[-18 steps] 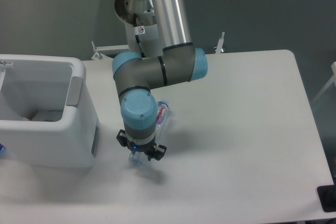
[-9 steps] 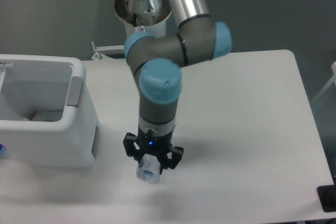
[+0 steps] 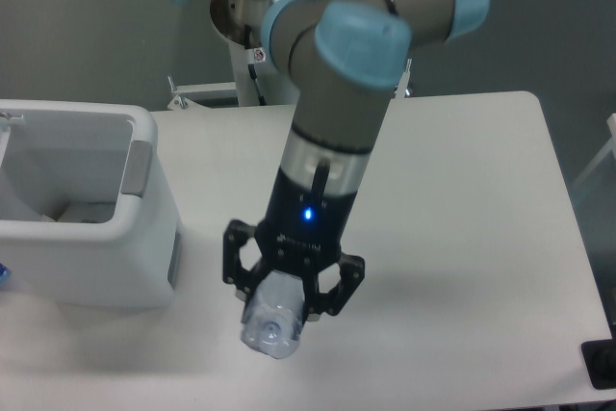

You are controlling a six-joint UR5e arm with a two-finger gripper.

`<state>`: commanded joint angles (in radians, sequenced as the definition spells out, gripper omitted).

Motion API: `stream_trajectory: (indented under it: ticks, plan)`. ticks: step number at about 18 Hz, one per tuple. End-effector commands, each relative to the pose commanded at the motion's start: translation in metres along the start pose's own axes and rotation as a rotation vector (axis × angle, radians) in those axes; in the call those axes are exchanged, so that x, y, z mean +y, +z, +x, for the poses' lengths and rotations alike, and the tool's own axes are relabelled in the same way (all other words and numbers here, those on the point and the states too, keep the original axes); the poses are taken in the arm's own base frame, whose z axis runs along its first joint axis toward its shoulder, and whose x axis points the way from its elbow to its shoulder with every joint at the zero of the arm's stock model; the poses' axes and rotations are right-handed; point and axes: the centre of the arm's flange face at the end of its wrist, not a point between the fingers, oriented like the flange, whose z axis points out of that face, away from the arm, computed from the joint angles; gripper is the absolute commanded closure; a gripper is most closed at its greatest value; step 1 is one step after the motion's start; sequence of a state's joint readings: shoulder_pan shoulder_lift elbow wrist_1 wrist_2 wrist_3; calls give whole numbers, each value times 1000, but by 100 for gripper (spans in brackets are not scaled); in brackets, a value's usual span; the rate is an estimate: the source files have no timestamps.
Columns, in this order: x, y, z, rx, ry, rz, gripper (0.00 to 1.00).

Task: Place the trash in the trash can
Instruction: 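Carry the bottle over the white trash bin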

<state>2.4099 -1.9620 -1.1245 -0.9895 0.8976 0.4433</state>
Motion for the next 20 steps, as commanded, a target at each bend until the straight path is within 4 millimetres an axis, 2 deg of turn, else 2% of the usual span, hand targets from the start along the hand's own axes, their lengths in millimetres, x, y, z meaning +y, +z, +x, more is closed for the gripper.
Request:
stream_trajectory:
  ticks: [4,6,7,9,11,14,17,20]
  plan:
    - [-14,-17,26,92,19,74,57]
    - [-23,-33,47,144,42,115,57]
    - [-25,-34,55,163,48,122,57]
    - [-28,-29,84,195,72,117,57]
    - [-24,-20,100,218,77,103,57]
    - [-16,-14,138,260,92,82,57]
    - [-5,-5,159,289,99,58,57]
    - [-3,3,176,310,114,45,56]
